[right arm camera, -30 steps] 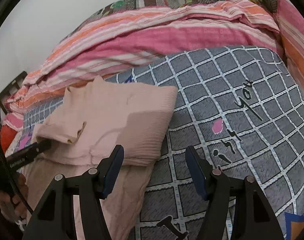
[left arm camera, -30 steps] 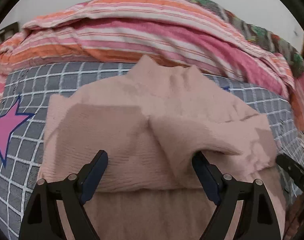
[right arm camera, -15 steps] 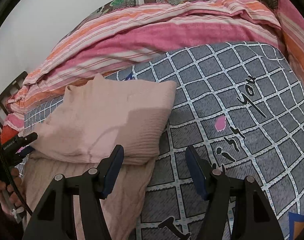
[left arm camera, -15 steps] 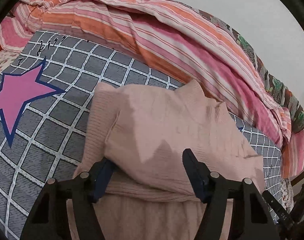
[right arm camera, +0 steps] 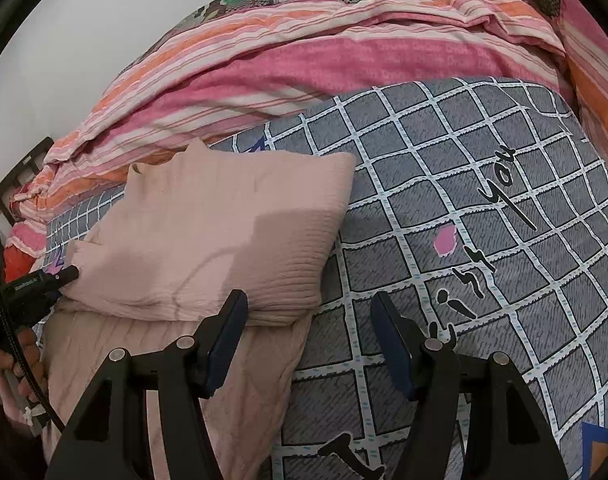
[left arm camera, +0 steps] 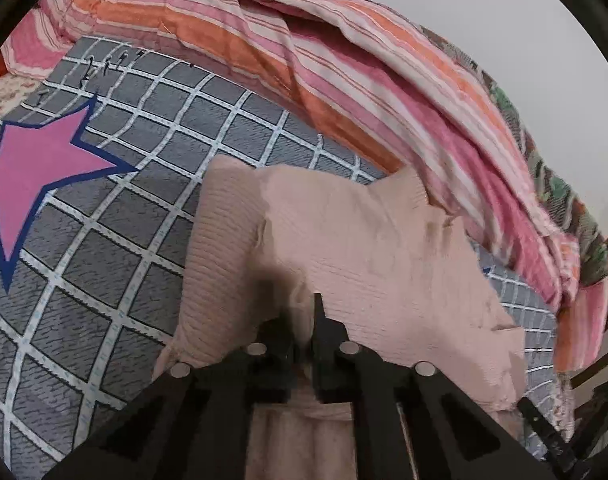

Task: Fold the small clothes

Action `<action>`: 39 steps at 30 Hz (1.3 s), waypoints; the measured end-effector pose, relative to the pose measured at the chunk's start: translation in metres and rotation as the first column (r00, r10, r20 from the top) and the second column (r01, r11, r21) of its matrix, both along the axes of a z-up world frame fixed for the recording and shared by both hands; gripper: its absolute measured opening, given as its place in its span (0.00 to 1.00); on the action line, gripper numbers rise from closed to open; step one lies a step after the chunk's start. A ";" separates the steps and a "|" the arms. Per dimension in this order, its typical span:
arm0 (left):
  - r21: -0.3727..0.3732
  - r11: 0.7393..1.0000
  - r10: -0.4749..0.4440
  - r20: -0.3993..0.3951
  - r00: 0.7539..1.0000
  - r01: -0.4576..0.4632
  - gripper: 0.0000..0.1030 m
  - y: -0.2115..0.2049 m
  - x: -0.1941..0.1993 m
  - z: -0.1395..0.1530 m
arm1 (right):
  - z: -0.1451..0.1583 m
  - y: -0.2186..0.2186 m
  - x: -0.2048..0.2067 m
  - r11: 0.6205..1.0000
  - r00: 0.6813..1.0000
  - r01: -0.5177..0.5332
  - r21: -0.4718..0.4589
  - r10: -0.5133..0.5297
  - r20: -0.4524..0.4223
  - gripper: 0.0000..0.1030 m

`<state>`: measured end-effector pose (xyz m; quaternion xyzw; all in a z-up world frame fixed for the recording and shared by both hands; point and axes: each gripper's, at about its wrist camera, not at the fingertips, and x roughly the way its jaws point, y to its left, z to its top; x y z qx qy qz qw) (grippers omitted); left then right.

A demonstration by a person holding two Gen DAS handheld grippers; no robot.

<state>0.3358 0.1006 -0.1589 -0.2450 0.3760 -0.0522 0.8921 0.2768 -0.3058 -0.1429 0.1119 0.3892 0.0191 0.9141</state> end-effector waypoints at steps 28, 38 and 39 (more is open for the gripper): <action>0.186 0.981 0.059 -0.032 0.998 -0.052 0.39 0.038 -0.022 0.003 | -0.007 -0.001 0.023 0.998 0.998 0.045 -0.052 -0.047 -0.039 0.62; 0.302 0.953 0.019 -0.026 0.999 -0.011 0.48 0.015 -0.026 0.004 | -0.006 0.002 0.018 0.997 0.998 0.041 -0.070 -0.043 -0.034 0.59; 0.303 0.953 0.018 -0.025 1.000 -0.009 0.48 0.014 -0.026 0.004 | -0.006 0.005 0.018 0.996 0.999 0.030 -0.088 -0.033 -0.038 0.59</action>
